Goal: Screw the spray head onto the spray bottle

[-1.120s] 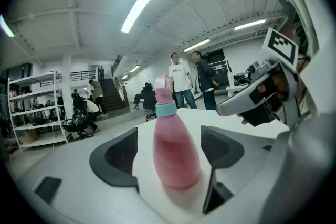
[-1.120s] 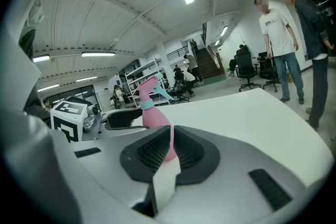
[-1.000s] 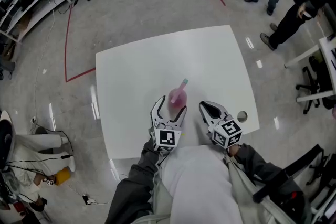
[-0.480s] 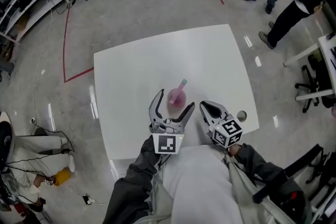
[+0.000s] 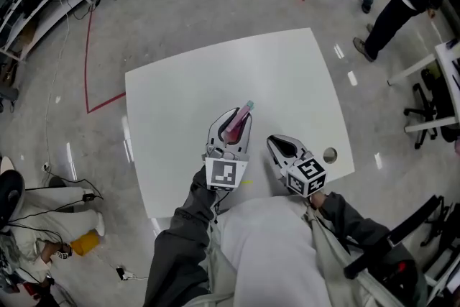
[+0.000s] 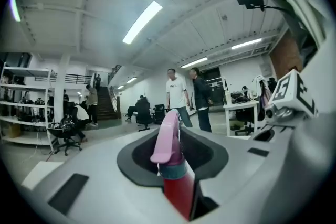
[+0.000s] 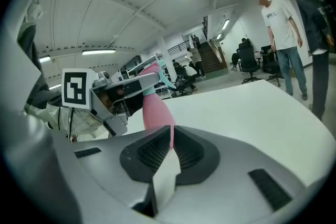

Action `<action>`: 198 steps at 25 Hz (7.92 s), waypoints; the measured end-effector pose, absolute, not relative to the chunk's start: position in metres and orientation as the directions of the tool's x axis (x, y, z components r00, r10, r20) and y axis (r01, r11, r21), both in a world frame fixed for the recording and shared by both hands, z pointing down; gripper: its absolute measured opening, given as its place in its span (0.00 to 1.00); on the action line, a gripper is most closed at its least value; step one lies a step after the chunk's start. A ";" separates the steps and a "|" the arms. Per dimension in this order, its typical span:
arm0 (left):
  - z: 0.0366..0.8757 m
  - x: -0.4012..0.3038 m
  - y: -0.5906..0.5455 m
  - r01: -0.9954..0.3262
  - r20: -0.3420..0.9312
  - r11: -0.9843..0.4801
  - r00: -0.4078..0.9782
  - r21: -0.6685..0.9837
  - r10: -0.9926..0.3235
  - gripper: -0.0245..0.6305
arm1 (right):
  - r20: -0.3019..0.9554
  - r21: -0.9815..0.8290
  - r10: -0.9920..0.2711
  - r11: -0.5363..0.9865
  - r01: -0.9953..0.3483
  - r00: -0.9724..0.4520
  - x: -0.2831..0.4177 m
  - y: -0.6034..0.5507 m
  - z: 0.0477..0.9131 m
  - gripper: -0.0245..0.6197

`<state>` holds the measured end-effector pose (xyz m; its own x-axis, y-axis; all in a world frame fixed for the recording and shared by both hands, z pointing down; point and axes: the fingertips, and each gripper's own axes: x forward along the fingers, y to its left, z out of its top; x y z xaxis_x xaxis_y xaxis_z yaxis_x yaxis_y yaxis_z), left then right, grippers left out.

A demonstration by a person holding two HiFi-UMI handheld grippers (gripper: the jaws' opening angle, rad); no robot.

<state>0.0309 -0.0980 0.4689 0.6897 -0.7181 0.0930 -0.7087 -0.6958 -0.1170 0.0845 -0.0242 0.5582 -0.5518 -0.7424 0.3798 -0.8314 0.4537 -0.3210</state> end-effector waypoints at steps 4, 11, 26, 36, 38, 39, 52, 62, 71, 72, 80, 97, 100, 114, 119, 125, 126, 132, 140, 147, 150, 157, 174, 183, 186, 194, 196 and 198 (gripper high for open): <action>0.469 0.018 -0.104 -0.712 0.082 -0.703 0.700 -0.007 -0.710 0.20 | 0.362 -0.199 -0.675 0.618 -0.761 -0.643 0.055 -0.022 0.570 0.09; 0.473 -0.033 -0.127 -0.705 -0.031 -0.589 0.631 0.394 -0.776 0.19 | 0.386 0.027 -0.596 0.770 -0.638 -0.704 0.013 -0.030 0.604 0.55; 0.427 -0.115 -0.088 -0.157 -0.239 -0.320 0.389 0.934 -0.890 0.19 | 0.061 0.462 -0.614 0.716 -0.523 -0.787 0.002 -0.003 0.447 0.61; 0.371 -0.107 -0.075 0.009 -0.460 -0.488 0.348 0.873 -0.817 0.19 | -0.031 -0.134 -0.533 0.841 -0.525 -0.846 0.023 -0.008 0.375 0.64; 0.360 -0.106 -0.071 -0.001 -0.496 -0.530 0.348 0.848 -0.795 0.19 | -0.066 -0.590 -0.496 0.720 -0.367 -0.866 0.030 -0.031 0.377 0.64; 0.356 -0.106 -0.068 -0.014 -0.500 -0.539 0.356 0.842 -0.789 0.19 | -0.088 -0.756 -0.496 0.598 -0.266 -0.864 0.033 -0.038 0.383 0.64; 0.354 -0.127 -0.075 0.101 -0.432 -0.421 0.262 0.902 -0.863 0.19 | -0.059 0.104 -0.474 0.872 -0.478 -0.879 0.012 0.007 0.329 0.64; 0.344 -0.127 -0.071 0.086 -0.478 -0.472 0.251 0.877 -0.842 0.19 | -0.069 -0.230 -0.476 0.863 -0.450 -0.877 0.020 -0.009 0.338 0.64; 0.346 -0.128 -0.077 -0.001 -0.432 -0.447 0.252 0.895 -0.866 0.19 | -0.117 -0.281 -0.472 0.860 -0.426 -0.874 0.024 -0.011 0.342 0.64; 0.350 -0.130 -0.078 0.008 -0.417 -0.428 0.244 0.904 -0.876 0.19 | -0.087 -0.171 -0.482 0.869 -0.464 -0.872 0.023 -0.007 0.343 0.64; 0.353 -0.125 -0.080 0.005 -0.412 -0.426 0.265 0.905 -0.872 0.19 | 0.015 -0.129 -0.523 0.844 -0.520 -0.852 0.014 -0.011 0.369 0.64; 0.387 -0.122 -0.075 -0.003 -0.316 -0.325 0.222 0.946 -0.922 0.19 | 0.069 -0.058 -0.545 0.834 -0.549 -0.836 0.019 -0.014 0.401 0.64; 0.382 -0.120 -0.072 -0.080 -0.345 -0.371 0.233 0.925 -0.910 0.19 | 0.053 -0.373 -0.487 0.800 -0.469 -0.872 0.025 -0.023 0.410 0.64; 0.400 -0.127 -0.063 -0.132 -0.288 -0.327 0.248 0.936 -0.925 0.19 | 0.065 -0.376 -0.454 0.814 -0.443 -0.889 0.030 -0.023 0.427 0.64; 0.403 -0.125 -0.062 -0.114 -0.277 -0.313 0.256 0.943 -0.926 0.19 | 0.091 -0.254 -0.439 0.858 -0.447 -0.894 0.019 -0.024 0.419 0.64; 0.378 -0.121 -0.065 -0.232 -0.374 -0.451 0.310 0.862 -0.874 0.19 | 0.041 -0.876 -0.305 0.447 -0.181 -0.951 0.014 -0.028 0.448 0.64; 0.375 -0.118 -0.066 -0.266 -0.378 -0.471 0.335 0.841 -0.863 0.19 | 0.002 -0.919 -0.298 0.375 -0.119 -0.954 0.014 -0.028 0.451 0.64; 0.398 -0.128 -0.072 -0.173 -0.315 -0.371 0.281 0.912 -0.907 0.18 | -0.103 -0.802 -0.387 0.577 -0.153 -0.916 0.026 -0.032 0.440 0.64; 0.415 -0.119 -0.074 -0.096 -0.262 -0.308 0.329 0.947 -0.907 0.18 | 0.061 -0.188 -0.477 0.857 -0.479 -0.877 0.024 -0.025 0.429 0.64; 0.400 -0.106 -0.072 -0.200 -0.299 -0.399 0.394 0.895 -0.869 0.18 | 0.112 -0.509 -0.415 0.757 -0.410 -0.903 0.024 -0.023 0.444 0.64; 0.387 -0.108 -0.068 -0.231 -0.366 -0.477 0.396 0.848 -0.842 0.19 | 0.089 -0.806 -0.308 0.536 -0.250 -0.947 0.014 -0.013 0.455 0.64; 0.398 -0.124 -0.073 -0.114 -0.344 -0.394 0.313 0.912 -0.885 0.18 | -0.056 -0.725 -0.367 0.654 -0.214 -0.929 0.019 -0.015 0.431 0.64; 0.390 -0.118 -0.073 -0.074 -0.389 -0.436 0.336 0.897 -0.858 0.19 | 0.029 -0.794 -0.284 0.577 -0.194 -0.959 0.013 -0.017 0.443 0.64; 0.390 -0.110 -0.071 -0.267 -0.378 -0.498 0.393 0.825 -0.838 0.18 | 0.040 -0.679 -0.365 0.673 -0.294 -0.930 0.025 -0.023 0.467 0.64; 0.393 -0.088 -0.071 -0.537 -0.315 -0.570 0.495 0.622 -0.810 0.18 | 0.159 -0.627 -0.453 0.640 -0.444 -0.877 0.051 -0.024 0.509 0.64; 0.456 -0.011 -0.091 -0.701 -0.082 -0.708 0.704 0.081 -0.706 0.18 | 0.333 -0.460 -0.469 0.677 -0.575 -0.818 0.053 -0.008 0.555 0.64; 0.461 0.002 -0.094 -0.674 -0.074 -0.737 0.734 0.041 -0.675 0.18 | 0.348 -0.433 -0.475 0.683 -0.588 -0.808 0.052 -0.005 0.557 0.64; 0.462 0.012 -0.095 -0.645 -0.064 -0.764 0.763 -0.007 -0.643 0.18 | 0.352 -0.429 -0.488 0.675 -0.601 -0.799 0.053 -0.003 0.557 0.64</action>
